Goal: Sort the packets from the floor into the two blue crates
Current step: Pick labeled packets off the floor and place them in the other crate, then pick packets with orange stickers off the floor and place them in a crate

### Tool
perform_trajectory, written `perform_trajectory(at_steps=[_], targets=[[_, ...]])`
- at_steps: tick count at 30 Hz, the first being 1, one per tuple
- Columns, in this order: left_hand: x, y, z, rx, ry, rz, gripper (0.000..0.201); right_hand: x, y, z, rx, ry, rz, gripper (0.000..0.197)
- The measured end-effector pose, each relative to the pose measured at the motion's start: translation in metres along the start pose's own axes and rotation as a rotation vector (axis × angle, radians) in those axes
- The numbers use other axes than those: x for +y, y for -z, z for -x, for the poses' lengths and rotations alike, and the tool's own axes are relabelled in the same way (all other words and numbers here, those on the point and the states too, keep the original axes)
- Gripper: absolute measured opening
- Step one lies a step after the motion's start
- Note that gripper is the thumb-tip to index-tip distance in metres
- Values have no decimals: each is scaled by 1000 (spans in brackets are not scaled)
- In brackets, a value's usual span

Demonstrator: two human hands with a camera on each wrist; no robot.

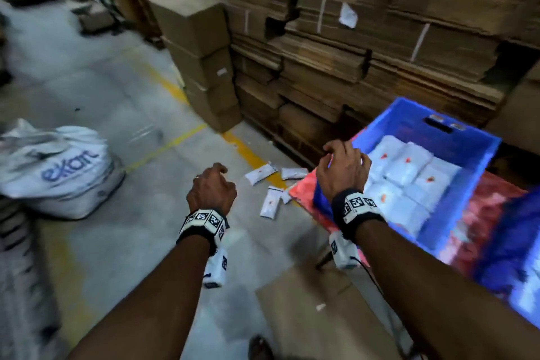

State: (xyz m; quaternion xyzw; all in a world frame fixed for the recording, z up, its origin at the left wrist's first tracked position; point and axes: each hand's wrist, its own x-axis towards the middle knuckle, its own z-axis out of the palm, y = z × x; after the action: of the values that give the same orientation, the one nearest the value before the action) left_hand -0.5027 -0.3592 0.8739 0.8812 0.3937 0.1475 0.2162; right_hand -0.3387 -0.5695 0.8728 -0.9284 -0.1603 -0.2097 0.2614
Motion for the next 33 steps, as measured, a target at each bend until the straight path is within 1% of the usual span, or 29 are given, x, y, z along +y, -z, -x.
perform_trajectory(at_steps=[3, 6, 8, 11, 15, 17, 19, 22, 24, 26, 29, 33], targets=[[-67, 23, -26, 29, 34, -43, 33, -60, -43, 12, -109, -6, 5, 27], [-112, 35, -48, 13, 103, -72, 27, -95, -78, 22, -177, 17, 46, 23], [-135, 34, -64, -18, 132, -91, 21, -107, -102, 28, -240, 38, 93, 20], [-152, 24, -86, -52, 151, -83, 9, -114, -134, 30, -319, 16, 167, 23], [-173, 6, -124, -101, 195, -57, 10, -112, -181, 24, -412, -82, 275, 42], [-187, 2, -156, -131, 213, -78, 10, -111, -206, 15, -483, -104, 325, 46], [-199, 5, -192, -141, 200, -109, 10, -114, -231, 3, -572, -130, 343, 43], [-213, 16, -246, -184, 186, -186, 11, -122, -263, -12, -724, -230, 344, 38], [-223, 21, -282, -212, 173, -222, 12, -130, -282, -23, -786, -268, 339, 32], [-233, 19, -319, -214, 151, -236, 13, -140, -299, -36, -829, -302, 351, 27], [-238, 10, -359, -247, 120, -275, 13, -156, -314, -50, -903, -346, 373, 29], [-230, -15, -409, -345, 96, -256, 11, -168, -341, -71, -913, -428, 365, 30]])
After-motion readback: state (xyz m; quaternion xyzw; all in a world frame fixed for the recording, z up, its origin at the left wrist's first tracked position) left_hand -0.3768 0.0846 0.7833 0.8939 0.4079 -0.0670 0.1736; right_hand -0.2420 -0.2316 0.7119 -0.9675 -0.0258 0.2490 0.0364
